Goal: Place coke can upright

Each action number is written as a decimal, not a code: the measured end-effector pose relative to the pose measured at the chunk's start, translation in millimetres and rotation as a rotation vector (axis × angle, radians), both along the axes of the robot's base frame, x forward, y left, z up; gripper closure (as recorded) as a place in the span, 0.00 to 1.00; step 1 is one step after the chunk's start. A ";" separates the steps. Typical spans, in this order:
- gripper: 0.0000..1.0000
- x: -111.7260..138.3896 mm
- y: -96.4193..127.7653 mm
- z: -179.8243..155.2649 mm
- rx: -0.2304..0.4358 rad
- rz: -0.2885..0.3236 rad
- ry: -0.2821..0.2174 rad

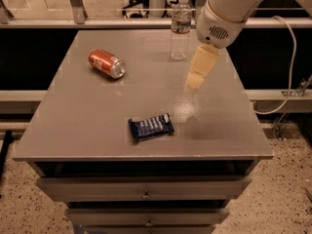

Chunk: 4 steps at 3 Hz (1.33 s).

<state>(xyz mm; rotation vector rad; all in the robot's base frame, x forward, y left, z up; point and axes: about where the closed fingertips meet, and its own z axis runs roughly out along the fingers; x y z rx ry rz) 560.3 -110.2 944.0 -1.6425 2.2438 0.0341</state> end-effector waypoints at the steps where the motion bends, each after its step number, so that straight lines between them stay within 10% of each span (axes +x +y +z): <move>1: 0.00 -0.3 -0.5 -0.1 -0.001 0.000 0.000; 4: 0.00 95.9 110.6 -24.4 0.102 -0.060 0.023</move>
Offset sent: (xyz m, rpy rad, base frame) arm 0.0191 0.0266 -0.0010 0.0453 -0.0085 0.0203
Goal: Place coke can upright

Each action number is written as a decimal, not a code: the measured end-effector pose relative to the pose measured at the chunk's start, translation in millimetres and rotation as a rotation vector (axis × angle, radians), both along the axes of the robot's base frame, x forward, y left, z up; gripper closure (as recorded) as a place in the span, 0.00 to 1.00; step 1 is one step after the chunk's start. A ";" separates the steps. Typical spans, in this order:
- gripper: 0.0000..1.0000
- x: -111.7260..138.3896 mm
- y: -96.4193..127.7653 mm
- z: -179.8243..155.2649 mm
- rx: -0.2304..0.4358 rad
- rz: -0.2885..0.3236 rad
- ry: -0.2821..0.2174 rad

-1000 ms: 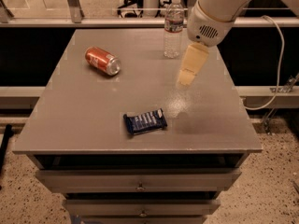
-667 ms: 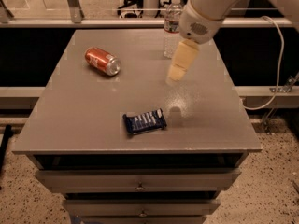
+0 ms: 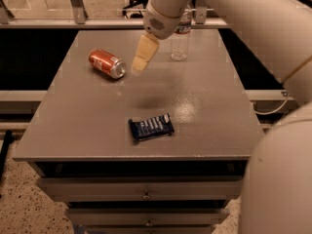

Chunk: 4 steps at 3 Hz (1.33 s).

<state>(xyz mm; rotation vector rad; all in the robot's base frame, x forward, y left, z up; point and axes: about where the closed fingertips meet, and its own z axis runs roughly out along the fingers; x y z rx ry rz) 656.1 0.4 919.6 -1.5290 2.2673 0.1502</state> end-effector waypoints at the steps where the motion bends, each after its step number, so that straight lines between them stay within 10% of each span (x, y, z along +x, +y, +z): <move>1: 0.00 25.9 39.0 -7.6 0.025 -0.044 0.022; 4: 0.00 62.1 147.3 -43.0 0.045 -0.137 0.075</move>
Offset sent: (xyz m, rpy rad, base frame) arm 0.0625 0.1440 -0.0189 0.0946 0.0735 -0.1160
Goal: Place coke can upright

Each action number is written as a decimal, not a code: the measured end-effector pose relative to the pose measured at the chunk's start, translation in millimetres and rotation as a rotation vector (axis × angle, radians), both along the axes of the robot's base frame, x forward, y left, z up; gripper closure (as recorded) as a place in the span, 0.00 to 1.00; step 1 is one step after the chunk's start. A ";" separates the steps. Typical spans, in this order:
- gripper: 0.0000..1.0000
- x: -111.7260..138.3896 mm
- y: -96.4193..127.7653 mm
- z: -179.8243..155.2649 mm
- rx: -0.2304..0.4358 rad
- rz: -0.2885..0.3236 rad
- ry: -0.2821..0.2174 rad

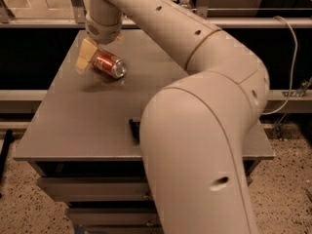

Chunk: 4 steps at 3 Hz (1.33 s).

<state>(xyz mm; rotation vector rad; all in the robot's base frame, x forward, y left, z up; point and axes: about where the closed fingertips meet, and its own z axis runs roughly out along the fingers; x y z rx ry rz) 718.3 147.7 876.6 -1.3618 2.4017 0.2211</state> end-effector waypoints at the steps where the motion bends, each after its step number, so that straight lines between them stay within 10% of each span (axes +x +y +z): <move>1: 0.00 11.5 13.4 -18.1 -0.029 -0.029 0.023; 4: 0.72 30.6 -14.1 -16.9 -0.081 -0.132 0.007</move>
Offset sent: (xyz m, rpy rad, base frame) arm 0.0289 0.0126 -0.0423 -0.1058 0.0737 -0.1024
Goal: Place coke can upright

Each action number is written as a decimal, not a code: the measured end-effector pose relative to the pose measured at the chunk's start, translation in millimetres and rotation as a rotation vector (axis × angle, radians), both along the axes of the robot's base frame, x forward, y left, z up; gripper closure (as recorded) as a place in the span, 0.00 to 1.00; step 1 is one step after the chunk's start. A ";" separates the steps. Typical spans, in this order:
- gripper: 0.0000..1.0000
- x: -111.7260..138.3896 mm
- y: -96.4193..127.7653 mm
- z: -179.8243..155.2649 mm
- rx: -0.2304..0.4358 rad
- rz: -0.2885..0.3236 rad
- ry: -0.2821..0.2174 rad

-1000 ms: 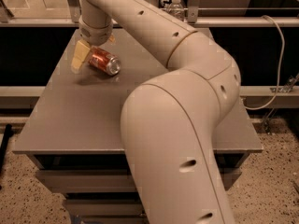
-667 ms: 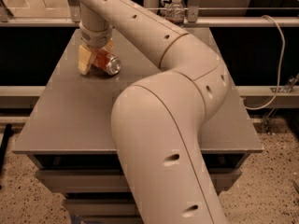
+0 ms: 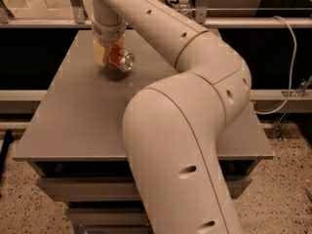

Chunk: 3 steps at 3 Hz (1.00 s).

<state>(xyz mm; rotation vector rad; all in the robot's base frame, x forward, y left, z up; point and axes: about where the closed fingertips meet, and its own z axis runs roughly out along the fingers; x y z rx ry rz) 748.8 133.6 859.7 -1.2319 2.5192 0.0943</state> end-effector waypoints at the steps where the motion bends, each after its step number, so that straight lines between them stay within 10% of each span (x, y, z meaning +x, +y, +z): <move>1: 0.95 -6.1 -37.6 44.3 0.067 -0.016 -0.104; 3: 1.00 -82.1 -58.5 90.8 0.333 0.190 -0.280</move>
Offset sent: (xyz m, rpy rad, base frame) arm -0.0708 -0.1437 0.1563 0.5169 -0.5329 0.1160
